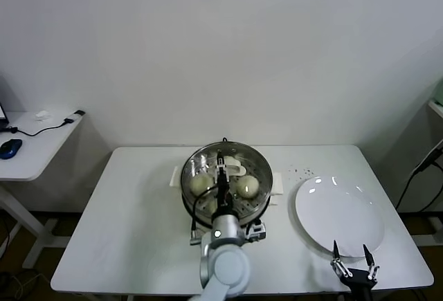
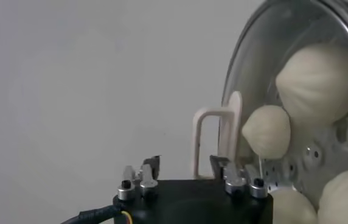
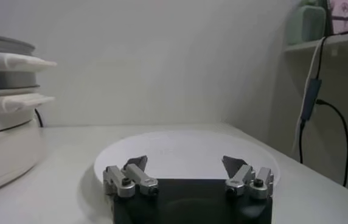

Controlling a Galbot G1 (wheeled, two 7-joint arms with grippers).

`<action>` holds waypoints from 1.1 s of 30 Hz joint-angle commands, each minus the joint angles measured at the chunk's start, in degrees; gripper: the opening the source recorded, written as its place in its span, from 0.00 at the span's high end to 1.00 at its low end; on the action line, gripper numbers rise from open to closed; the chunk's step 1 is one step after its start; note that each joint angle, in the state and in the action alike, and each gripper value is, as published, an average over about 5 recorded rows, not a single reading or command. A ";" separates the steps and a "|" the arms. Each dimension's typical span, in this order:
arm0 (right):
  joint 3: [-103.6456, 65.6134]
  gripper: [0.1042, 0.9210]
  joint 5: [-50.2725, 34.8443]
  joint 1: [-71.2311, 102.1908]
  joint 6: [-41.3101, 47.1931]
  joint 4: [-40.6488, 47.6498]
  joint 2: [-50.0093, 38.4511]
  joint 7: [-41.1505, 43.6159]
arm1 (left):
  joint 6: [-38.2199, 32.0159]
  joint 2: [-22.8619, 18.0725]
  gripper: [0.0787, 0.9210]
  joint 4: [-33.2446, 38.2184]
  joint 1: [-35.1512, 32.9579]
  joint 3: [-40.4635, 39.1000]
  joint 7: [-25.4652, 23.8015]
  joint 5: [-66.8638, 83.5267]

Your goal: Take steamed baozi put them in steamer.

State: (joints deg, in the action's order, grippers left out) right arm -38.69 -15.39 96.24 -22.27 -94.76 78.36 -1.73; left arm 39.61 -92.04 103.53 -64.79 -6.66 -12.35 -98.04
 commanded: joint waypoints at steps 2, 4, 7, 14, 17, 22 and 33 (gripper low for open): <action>-0.12 0.12 0.54 -0.34 0.44 0.61 -0.02 0.02 | -0.68 -2.96 0.29 5.60 -2.60 -3.21 -0.80 3.41; -0.11 0.12 0.44 -0.41 0.58 0.79 -0.02 -0.07 | -1.15 -2.96 0.22 6.75 -3.53 -3.39 0.47 5.02; 0.04 0.12 -0.19 -0.39 0.78 0.86 -0.07 -0.29 | -2.35 -2.96 0.14 8.33 -5.09 -3.23 4.39 10.05; 0.72 0.12 -2.26 -0.29 -1.23 0.35 -0.66 0.51 | -22.30 1.47 0.12 13.78 -8.97 4.47 22.71 43.75; 0.68 0.12 -2.38 -0.21 -2.69 -0.38 -1.33 1.71 | -29.64 4.48 0.12 17.93 -12.03 10.18 25.79 60.96; 0.74 0.12 -1.83 -0.22 -3.14 -1.92 -2.22 3.36 | -35.89 7.86 0.12 23.54 -17.31 23.08 26.50 85.40; 0.45 0.12 -0.34 -0.38 -3.97 -2.40 -3.44 4.36 | -44.96 11.87 0.12 21.74 -28.96 50.10 17.41 121.26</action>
State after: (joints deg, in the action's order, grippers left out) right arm -38.13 -16.19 95.94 -25.11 -96.65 75.80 1.60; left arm 7.64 -88.67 122.66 -82.84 17.44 6.86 -22.39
